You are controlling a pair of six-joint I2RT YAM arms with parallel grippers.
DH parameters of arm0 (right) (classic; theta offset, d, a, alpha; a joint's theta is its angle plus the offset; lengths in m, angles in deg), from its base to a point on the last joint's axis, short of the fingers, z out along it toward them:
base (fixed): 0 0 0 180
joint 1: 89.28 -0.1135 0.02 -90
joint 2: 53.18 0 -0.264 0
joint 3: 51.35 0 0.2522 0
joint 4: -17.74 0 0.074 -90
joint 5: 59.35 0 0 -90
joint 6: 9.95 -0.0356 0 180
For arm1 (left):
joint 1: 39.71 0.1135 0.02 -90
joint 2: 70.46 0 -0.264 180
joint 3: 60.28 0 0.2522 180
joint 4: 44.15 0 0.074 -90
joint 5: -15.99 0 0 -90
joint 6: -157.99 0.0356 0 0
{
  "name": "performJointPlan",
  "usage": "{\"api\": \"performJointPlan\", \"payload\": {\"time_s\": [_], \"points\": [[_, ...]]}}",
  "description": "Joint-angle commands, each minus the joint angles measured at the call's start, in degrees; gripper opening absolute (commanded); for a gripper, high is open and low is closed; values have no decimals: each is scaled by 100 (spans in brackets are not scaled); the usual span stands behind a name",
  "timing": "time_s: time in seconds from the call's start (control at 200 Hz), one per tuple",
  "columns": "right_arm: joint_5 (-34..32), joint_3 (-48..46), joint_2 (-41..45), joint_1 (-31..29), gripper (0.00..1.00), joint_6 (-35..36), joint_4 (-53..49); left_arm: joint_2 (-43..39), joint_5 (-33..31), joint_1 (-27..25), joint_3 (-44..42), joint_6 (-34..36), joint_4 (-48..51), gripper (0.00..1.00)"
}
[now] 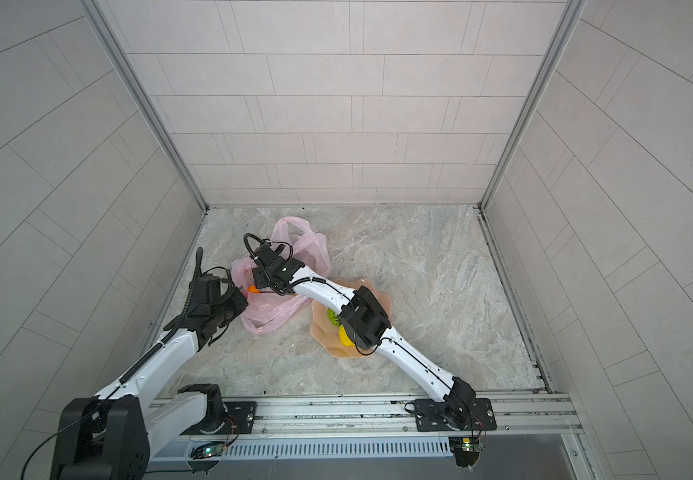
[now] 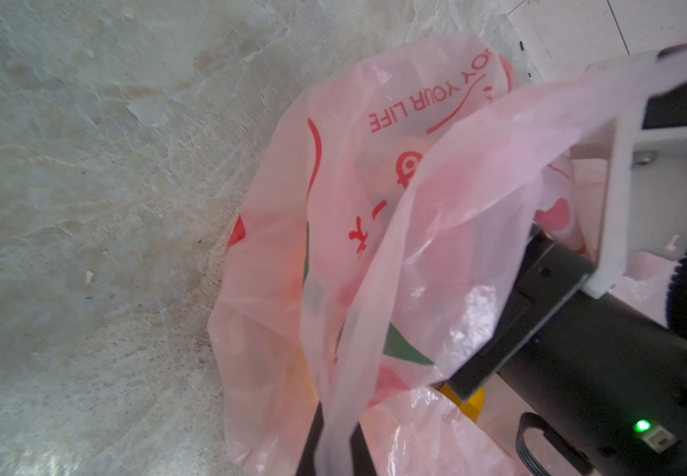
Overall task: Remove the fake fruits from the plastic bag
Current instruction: 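Reach the right gripper into the bag and grasp the cream pear-shaped fruit, then lift the cream fruit out and carry it over the peach bowl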
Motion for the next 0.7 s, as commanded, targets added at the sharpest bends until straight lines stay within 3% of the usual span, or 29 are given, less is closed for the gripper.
{"api": "performJointPlan", "payload": {"time_s": [0.0,0.205,0.696], "points": [[-126,118,531,-61,60,148,-620,-103,-121,-25,-77,115,-54,0],[17,-153,997,-87,57,381,-1245,-49,-88,-26,-53,127,-51,0],[-104,-3131,3236,-105,54,618,-586,-25,-55,-25,-17,158,32,0]]}}
